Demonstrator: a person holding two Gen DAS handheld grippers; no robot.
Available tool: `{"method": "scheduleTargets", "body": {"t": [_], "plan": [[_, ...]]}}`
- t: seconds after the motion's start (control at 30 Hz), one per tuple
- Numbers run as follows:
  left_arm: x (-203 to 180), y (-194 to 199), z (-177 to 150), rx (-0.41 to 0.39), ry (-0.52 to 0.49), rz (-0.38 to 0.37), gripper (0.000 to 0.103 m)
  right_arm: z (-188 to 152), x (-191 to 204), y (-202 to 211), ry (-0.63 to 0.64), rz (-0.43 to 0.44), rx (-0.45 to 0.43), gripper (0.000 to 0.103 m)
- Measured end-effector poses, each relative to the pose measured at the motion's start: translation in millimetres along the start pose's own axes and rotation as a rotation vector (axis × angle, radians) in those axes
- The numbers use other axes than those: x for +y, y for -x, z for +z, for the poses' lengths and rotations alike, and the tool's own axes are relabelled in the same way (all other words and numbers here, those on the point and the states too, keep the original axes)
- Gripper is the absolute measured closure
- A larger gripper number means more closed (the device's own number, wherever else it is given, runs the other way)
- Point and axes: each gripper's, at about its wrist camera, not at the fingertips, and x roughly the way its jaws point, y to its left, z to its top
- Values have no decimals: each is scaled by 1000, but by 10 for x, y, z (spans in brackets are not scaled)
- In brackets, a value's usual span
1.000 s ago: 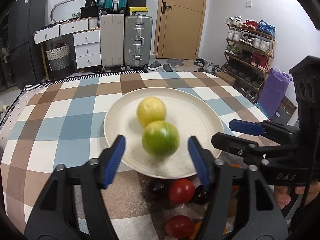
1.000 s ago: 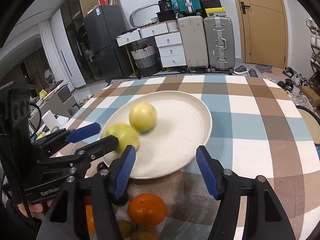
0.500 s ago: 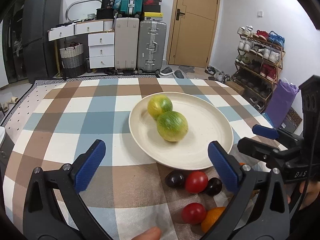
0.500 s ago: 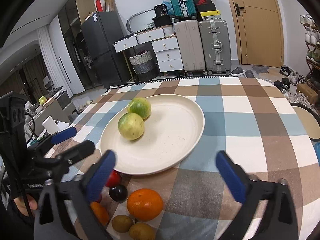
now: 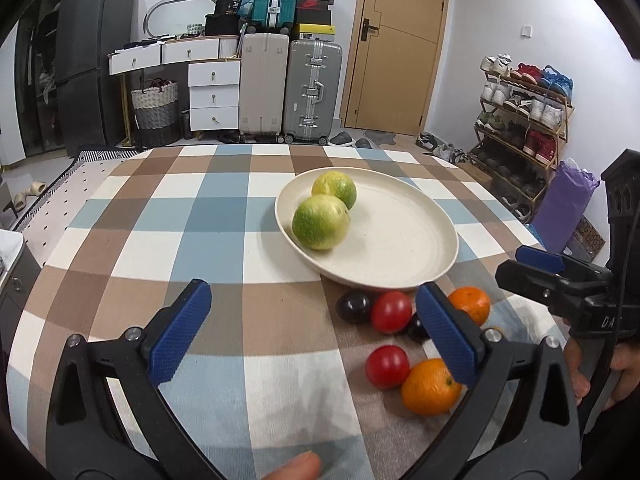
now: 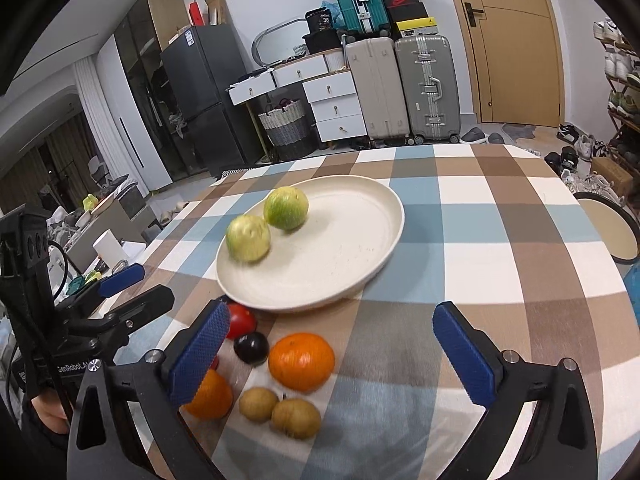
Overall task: Organize fruits
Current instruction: 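Withdraw both tools from the plate back toward the remaining fruits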
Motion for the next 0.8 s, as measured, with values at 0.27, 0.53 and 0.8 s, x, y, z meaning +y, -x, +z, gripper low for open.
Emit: {"method": "scheduleTargets", "body": {"t": [0.27,0.53,0.8], "plan": [[-21,265,-195,9,13,-15,1,-152,-80,248,-36,59,5,0],[-198,473,-313,13,-21,1,1,-214,84,439,45,34,8,0],[-282,516,-343,37,-3,-30,1,-267,64,445,78,74,1,0]]}}
